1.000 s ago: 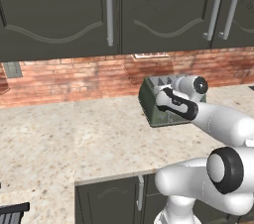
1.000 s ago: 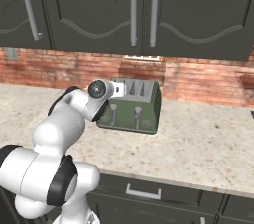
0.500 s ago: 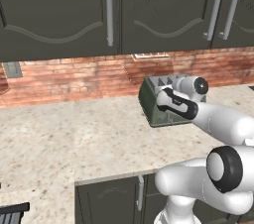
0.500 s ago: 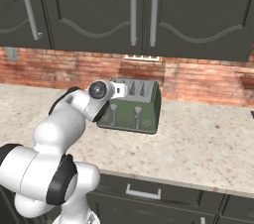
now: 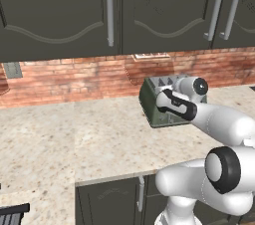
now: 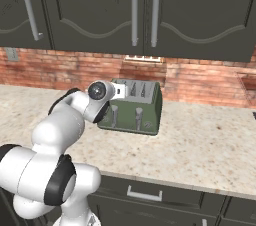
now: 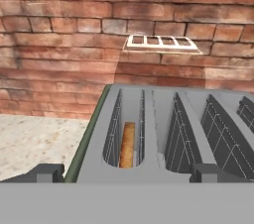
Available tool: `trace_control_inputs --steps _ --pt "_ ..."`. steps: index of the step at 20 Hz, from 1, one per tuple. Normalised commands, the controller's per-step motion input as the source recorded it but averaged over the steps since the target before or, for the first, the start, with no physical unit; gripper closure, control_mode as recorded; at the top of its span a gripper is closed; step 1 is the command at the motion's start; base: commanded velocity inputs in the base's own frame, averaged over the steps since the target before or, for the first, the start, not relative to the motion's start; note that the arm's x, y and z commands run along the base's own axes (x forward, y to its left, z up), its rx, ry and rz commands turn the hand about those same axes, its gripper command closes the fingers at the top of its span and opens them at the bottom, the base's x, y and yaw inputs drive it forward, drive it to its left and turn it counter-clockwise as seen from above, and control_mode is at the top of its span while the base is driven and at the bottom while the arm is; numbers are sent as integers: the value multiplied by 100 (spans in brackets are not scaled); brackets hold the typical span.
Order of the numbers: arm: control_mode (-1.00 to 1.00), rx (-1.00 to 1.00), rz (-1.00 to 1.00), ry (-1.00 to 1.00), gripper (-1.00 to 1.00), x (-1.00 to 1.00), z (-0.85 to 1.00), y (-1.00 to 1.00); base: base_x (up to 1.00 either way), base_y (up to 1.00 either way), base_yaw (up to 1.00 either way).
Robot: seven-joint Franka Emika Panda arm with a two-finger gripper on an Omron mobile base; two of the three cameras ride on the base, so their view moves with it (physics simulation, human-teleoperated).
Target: Start the toaster. Once the lever pops up, take the bread to the plate on the dining counter.
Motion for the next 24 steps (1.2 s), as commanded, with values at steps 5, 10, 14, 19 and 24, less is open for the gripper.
trace_control_inputs --steps 5,10,14,19,24 --pt "-100 0 0 0 -100 2 0 0 0 0 0" --pt "-100 0 0 0 -100 0 0 0 0 0 0" --pt "-100 0 0 0 -100 0 0 0 0 0 0" --pt "-100 0 -1 1 -100 0 0 0 0 0 0" --pt "-100 0 -2 2 -100 0 0 0 0 0 0"
